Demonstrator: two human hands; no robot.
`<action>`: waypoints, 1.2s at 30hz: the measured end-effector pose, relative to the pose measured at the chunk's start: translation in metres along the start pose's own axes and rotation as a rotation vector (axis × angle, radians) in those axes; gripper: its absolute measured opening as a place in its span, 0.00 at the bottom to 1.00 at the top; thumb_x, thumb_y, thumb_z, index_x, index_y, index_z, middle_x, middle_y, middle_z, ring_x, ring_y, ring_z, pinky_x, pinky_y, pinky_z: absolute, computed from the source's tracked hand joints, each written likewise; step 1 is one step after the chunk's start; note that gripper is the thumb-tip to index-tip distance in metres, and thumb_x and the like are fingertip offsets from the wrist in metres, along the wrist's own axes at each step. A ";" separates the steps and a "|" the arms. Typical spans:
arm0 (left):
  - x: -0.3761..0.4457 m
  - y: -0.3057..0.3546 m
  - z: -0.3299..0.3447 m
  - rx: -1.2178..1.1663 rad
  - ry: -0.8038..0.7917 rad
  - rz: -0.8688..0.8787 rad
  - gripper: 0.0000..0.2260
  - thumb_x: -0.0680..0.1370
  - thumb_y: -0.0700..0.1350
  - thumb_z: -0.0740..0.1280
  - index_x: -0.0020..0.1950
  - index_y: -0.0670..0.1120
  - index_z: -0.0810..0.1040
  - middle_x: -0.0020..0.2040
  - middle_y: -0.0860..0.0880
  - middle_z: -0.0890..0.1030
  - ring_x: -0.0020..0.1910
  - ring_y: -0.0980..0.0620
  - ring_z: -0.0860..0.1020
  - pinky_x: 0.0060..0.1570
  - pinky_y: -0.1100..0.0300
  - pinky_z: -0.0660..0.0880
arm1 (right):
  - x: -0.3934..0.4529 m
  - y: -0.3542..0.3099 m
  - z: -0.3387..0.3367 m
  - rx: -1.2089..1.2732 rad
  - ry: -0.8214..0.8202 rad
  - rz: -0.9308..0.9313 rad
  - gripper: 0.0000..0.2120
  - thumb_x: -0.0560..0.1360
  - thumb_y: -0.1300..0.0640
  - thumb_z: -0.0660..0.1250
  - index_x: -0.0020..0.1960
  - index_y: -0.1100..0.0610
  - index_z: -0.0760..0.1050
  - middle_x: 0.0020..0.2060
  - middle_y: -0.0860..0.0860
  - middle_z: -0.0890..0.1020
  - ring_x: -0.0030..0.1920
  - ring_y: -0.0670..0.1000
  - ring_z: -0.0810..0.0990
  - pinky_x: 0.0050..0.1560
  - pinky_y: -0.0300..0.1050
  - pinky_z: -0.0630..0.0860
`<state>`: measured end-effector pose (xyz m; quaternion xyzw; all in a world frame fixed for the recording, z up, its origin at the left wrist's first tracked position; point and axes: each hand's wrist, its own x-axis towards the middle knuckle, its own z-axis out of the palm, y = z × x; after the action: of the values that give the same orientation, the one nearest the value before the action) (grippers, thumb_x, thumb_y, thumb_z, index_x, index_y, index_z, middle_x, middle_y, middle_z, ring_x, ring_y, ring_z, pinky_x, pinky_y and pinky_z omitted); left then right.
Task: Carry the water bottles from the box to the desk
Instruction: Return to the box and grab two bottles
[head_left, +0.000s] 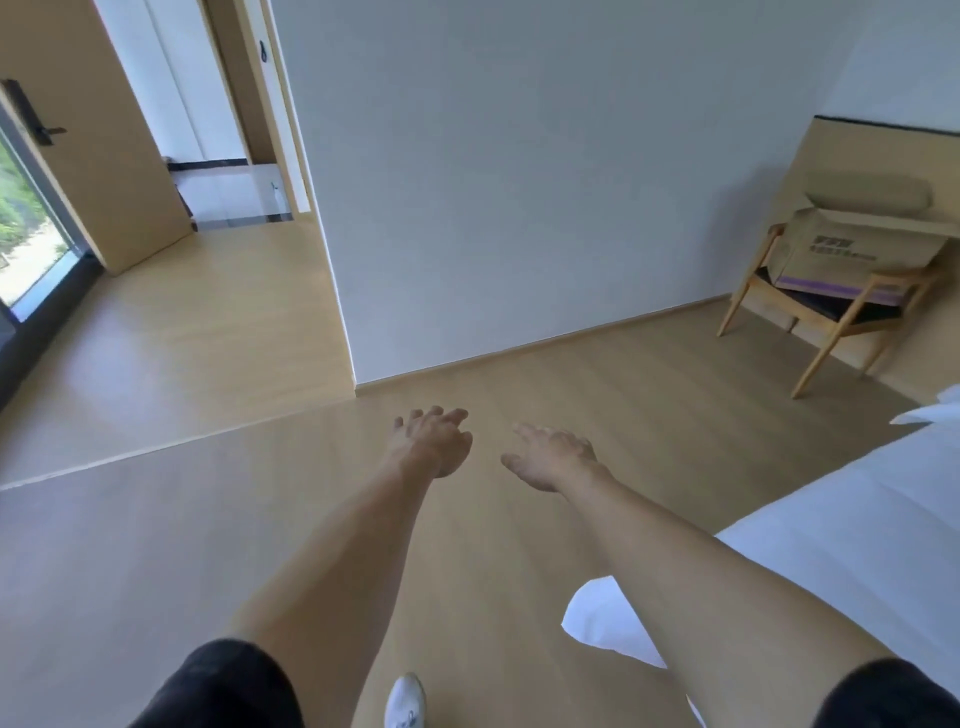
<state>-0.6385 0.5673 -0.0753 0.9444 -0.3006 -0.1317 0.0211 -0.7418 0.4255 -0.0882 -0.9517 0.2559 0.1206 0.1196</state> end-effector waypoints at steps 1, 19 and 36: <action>0.020 0.006 -0.001 0.003 -0.005 0.027 0.23 0.84 0.55 0.51 0.80 0.58 0.59 0.78 0.50 0.65 0.76 0.45 0.63 0.73 0.47 0.59 | 0.013 0.008 -0.004 0.007 0.005 0.027 0.31 0.79 0.36 0.56 0.78 0.47 0.61 0.74 0.53 0.70 0.73 0.57 0.68 0.72 0.55 0.63; 0.330 0.101 -0.071 0.070 -0.088 0.475 0.23 0.84 0.54 0.51 0.81 0.57 0.59 0.78 0.48 0.65 0.75 0.44 0.65 0.73 0.47 0.60 | 0.218 0.096 -0.099 0.105 0.070 0.466 0.30 0.80 0.37 0.57 0.79 0.47 0.59 0.73 0.55 0.71 0.73 0.57 0.68 0.71 0.56 0.64; 0.532 0.304 -0.078 0.190 -0.103 0.656 0.23 0.84 0.54 0.52 0.80 0.57 0.60 0.76 0.48 0.68 0.73 0.43 0.67 0.71 0.47 0.62 | 0.379 0.303 -0.143 0.220 0.054 0.673 0.30 0.79 0.36 0.57 0.77 0.46 0.61 0.72 0.56 0.72 0.72 0.59 0.70 0.68 0.58 0.65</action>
<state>-0.3716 0.0099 -0.0892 0.7873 -0.5998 -0.1371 -0.0408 -0.5562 -0.0442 -0.1138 -0.7984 0.5695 0.0998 0.1679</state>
